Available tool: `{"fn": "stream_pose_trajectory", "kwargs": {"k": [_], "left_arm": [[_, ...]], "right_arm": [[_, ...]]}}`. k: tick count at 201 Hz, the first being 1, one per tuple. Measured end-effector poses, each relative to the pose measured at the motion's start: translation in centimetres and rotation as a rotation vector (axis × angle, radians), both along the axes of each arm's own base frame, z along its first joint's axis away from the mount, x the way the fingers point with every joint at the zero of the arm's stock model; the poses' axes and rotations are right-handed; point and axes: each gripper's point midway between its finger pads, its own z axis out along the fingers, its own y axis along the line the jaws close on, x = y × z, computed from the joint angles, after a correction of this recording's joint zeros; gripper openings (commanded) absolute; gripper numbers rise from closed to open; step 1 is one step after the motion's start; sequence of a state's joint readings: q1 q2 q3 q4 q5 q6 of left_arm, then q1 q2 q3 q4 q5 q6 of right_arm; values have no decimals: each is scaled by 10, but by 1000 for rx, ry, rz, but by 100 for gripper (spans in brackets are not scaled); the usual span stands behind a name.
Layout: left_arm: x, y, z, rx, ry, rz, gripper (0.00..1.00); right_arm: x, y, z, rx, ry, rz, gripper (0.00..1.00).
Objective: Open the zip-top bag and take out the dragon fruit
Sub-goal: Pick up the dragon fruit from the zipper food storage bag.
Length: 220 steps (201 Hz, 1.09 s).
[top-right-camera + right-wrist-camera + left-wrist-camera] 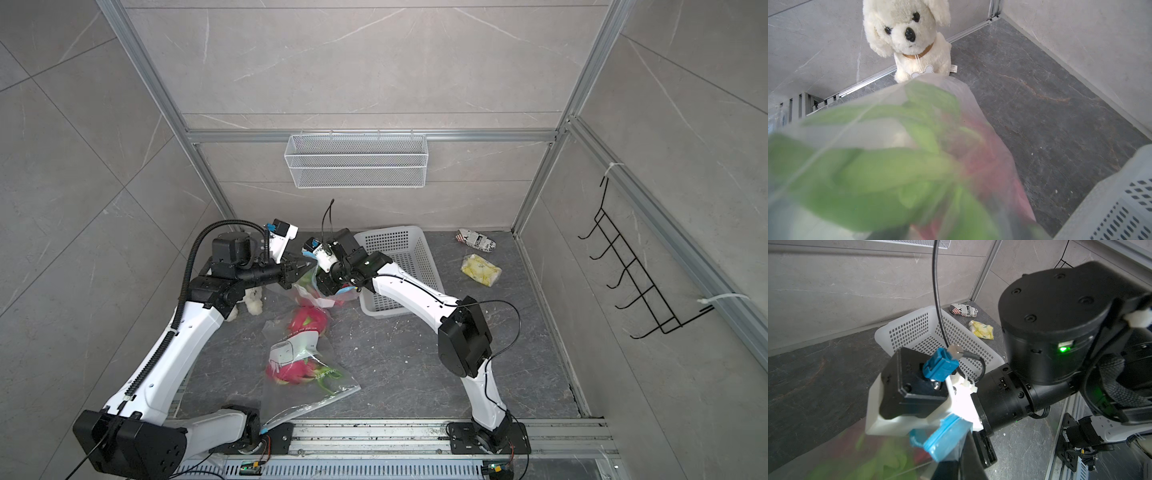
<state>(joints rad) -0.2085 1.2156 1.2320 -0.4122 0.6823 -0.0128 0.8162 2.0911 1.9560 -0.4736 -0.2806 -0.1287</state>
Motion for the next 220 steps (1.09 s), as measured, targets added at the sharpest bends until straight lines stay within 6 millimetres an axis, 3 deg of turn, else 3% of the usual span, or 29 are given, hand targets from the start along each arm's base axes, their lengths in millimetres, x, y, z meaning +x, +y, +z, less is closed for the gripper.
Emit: {"fn": "stream_pose_trajectory", "kwargs": {"k": [69, 128, 184, 190, 196, 203, 208, 220], "left_arm": [[3, 3, -8, -9, 25, 24, 0], [11, 4, -7, -9, 3, 47, 0], [13, -8, 2, -34, -28, -3, 2], [13, -10, 3, -41, -29, -17, 8], [12, -12, 4, -50, -27, -31, 26], [11, -15, 4, -57, -28, -46, 59], [11, -16, 6, -64, -29, -53, 95], [12, -16, 8, -70, -36, -53, 100]], "right_arm": [[2, 22, -10, 58, 43, 52, 0], [6, 19, -15, 129, 91, -3, 0], [3, -20, -9, 118, 147, -146, 0], [1, -26, -8, 114, 152, -167, 0], [0, -31, -6, 110, 154, -185, 0], [-2, -36, -6, 107, 157, -205, 0], [-4, -41, -7, 99, 162, -221, 0], [-6, -49, -11, 90, 182, -254, 0]]}}
